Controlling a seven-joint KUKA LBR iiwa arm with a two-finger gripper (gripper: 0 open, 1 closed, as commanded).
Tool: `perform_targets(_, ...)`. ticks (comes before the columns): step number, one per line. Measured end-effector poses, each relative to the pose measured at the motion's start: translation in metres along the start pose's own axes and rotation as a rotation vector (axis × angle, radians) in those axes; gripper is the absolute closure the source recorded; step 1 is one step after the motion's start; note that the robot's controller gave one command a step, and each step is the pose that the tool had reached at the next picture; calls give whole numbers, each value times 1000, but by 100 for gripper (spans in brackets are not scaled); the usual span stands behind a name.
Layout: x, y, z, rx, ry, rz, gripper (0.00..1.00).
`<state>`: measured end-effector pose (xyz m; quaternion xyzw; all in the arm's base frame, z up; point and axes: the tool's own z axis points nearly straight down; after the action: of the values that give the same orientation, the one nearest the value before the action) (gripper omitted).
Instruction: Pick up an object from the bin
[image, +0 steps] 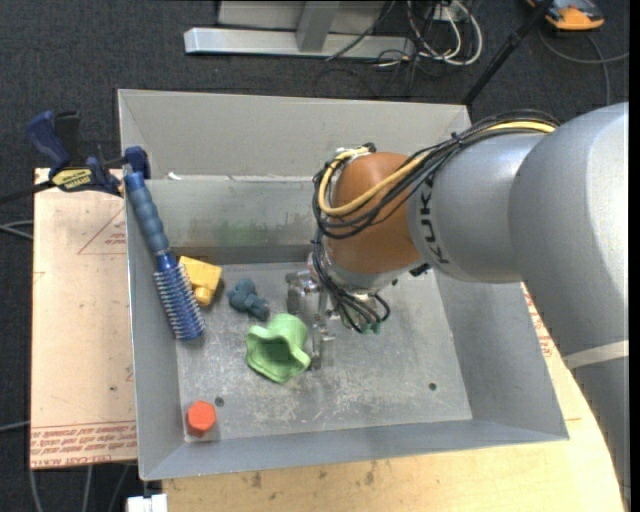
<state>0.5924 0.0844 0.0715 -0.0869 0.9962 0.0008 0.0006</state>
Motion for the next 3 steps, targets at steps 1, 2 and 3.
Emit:
perform_targets(1,-8,20,1,0,-2,-114,0)
perform_targets(2,-8,20,1,0,-2,-112,100)
perform_targets(3,-38,65,-2,-1,-3,91,100)
